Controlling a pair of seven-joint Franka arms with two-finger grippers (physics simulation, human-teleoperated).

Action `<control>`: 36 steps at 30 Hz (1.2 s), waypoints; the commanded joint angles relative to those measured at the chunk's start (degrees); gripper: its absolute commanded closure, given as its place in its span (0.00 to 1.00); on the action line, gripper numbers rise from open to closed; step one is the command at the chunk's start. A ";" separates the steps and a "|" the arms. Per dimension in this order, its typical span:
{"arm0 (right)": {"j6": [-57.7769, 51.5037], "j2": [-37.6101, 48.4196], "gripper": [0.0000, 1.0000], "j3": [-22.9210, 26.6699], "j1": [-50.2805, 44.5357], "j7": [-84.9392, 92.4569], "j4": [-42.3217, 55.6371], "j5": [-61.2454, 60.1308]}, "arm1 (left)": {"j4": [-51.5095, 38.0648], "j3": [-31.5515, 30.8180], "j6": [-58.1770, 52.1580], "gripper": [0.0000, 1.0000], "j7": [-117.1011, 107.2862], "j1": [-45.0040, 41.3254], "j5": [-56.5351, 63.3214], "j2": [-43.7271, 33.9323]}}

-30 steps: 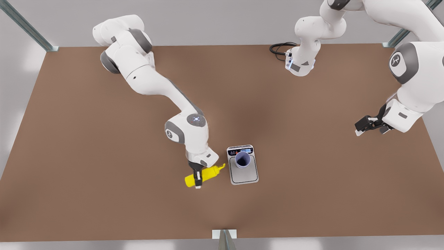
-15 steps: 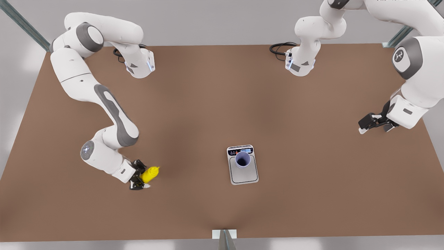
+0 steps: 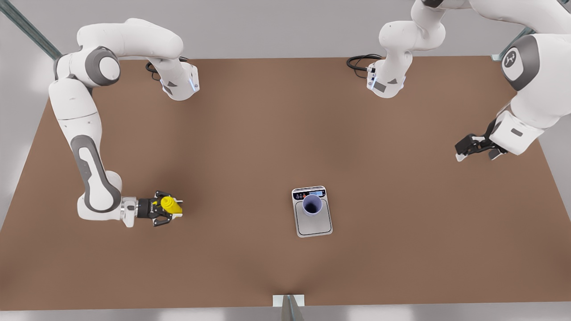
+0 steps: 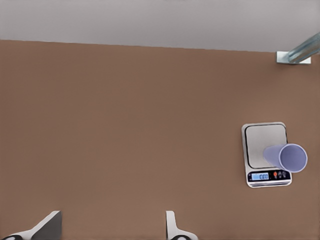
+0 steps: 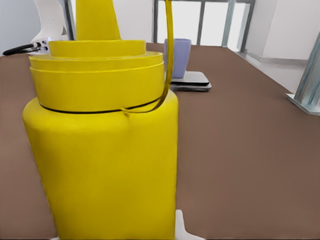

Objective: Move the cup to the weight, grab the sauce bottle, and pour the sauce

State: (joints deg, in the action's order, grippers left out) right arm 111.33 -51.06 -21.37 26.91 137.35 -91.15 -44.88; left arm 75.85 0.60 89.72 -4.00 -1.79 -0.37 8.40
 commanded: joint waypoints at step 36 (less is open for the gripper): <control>-3.93 -2.73 0.24 0.37 0.42 -3.05 -1.14 -6.63 | 0.53 -0.08 -3.50 0.00 -0.92 -0.85 -1.39 2.06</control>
State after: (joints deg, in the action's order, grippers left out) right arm 107.40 -53.79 -20.99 27.33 134.30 -92.29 -51.50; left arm 76.38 0.46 86.45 -5.00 -2.59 -1.50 10.59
